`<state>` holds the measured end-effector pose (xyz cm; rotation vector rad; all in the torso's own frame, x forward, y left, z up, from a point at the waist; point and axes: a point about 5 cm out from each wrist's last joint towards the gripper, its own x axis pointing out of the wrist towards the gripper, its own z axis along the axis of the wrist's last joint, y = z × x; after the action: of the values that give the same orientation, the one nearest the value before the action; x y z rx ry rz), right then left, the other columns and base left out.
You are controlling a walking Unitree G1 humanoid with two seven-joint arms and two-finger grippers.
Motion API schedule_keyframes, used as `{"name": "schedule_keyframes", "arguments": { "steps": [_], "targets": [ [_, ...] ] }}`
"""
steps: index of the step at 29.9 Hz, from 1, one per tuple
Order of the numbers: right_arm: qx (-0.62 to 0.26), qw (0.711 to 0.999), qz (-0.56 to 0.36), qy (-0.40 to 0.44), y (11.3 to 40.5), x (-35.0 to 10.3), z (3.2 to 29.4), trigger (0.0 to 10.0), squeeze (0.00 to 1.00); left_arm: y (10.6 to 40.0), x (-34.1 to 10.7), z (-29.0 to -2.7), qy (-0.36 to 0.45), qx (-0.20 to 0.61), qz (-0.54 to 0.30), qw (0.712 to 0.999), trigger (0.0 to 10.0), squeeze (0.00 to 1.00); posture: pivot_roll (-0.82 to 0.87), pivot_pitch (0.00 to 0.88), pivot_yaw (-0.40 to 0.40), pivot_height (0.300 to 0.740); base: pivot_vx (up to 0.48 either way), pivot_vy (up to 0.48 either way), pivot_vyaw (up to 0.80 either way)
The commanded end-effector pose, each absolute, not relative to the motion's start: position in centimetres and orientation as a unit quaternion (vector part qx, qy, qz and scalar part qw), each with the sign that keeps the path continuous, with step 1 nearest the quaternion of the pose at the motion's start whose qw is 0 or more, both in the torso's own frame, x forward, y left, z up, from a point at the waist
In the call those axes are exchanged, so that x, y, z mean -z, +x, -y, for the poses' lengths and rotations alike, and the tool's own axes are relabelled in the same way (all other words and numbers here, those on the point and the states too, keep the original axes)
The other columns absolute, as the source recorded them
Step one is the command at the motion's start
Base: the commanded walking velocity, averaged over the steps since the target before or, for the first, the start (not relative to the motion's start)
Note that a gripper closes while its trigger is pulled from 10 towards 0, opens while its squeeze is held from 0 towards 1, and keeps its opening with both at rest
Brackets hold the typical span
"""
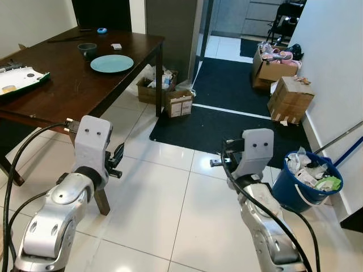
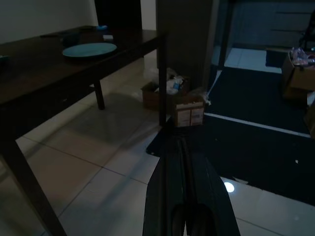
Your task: Setting the table
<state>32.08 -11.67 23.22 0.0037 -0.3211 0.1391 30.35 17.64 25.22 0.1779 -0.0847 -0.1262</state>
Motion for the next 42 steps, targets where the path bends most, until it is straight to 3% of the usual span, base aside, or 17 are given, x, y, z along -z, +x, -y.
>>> {"name": "schedule_keyframes", "arguments": {
  "steps": [1,6,19,33,42],
  "targets": [
    [-0.063,0.985,0.160,0.003,31.8,-23.1,12.0,10.0,0.00,30.5,-24.8,-17.9,0.088,0.056,0.032,0.994,10.0,0.00,0.07,0.156,-0.003,0.740,0.000,0.480,0.00],
    [-0.063,0.985,0.160,0.004,31.9,-23.1,11.9,10.0,0.00,30.5,-24.8,-18.0,0.095,0.052,0.033,0.994,10.0,0.00,0.08,0.157,-0.005,0.740,0.000,0.438,0.00],
    [-0.064,0.985,0.159,0.003,31.9,-23.1,11.9,10.0,0.00,30.4,-24.9,-18.0,0.097,0.050,0.037,0.993,10.0,0.00,0.07,0.158,-0.006,0.740,0.000,0.000,0.00],
    [-0.073,0.981,0.180,0.016,31.8,-23.8,11.6,10.0,0.00,30.2,-25.6,-16.6,0.025,0.112,0.070,0.991,10.0,0.00,0.07,0.148,-0.006,0.740,0.000,0.000,0.00],
    [-0.078,0.977,0.198,0.030,31.5,-24.2,11.5,10.0,0.00,30.3,-26.1,-16.7,-0.003,0.085,0.102,0.991,10.0,0.00,0.06,0.133,-0.007,0.740,0.000,0.000,0.00]
  ]
}}
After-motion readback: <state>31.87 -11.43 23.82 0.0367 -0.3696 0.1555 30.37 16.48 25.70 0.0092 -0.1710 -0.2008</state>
